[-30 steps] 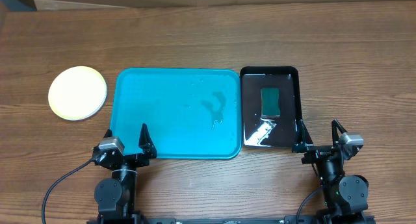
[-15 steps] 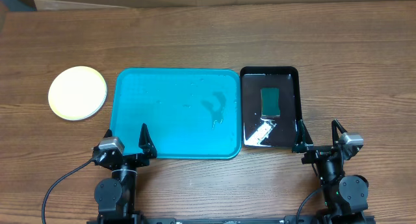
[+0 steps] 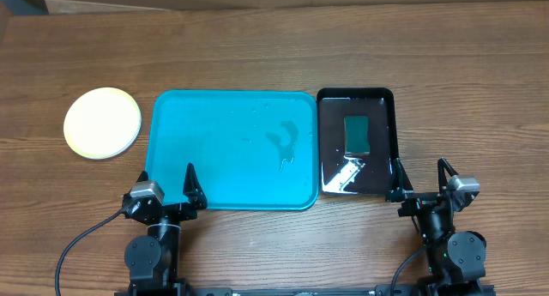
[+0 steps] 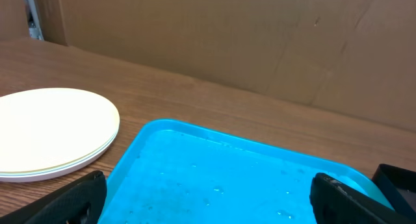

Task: Clean dirty plates on tray and stack at the side

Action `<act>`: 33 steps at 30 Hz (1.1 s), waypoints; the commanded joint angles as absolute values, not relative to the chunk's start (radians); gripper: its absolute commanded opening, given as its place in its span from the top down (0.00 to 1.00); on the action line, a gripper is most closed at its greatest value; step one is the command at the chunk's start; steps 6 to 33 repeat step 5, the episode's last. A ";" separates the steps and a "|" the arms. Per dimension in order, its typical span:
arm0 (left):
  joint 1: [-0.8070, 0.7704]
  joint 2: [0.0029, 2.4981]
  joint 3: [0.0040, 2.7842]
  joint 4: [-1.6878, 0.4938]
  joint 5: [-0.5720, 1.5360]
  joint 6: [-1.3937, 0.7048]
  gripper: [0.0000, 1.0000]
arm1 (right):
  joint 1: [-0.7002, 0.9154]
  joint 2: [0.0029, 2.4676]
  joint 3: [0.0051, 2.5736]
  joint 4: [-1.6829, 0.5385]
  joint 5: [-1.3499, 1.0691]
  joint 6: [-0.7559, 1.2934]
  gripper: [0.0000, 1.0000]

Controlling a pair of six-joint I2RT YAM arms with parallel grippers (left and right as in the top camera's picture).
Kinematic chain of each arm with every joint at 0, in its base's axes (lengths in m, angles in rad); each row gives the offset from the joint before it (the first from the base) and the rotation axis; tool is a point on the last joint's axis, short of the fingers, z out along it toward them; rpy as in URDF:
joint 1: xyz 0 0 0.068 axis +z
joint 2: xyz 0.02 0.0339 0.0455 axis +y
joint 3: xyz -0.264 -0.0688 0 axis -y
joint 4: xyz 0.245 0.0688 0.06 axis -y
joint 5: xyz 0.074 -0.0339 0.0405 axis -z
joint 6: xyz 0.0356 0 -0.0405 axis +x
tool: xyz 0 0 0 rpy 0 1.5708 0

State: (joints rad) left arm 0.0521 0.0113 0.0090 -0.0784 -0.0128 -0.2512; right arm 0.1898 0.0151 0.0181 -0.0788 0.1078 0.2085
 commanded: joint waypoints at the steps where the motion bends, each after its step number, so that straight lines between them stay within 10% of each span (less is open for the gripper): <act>1: 0.046 0.004 0.005 -0.076 -0.027 -0.228 0.00 | 0.186 0.012 0.008 -0.073 0.103 0.205 0.00; 33: 0.046 0.004 0.005 -0.076 -0.026 -0.228 0.00 | 0.186 0.012 0.008 -0.073 0.103 0.205 0.00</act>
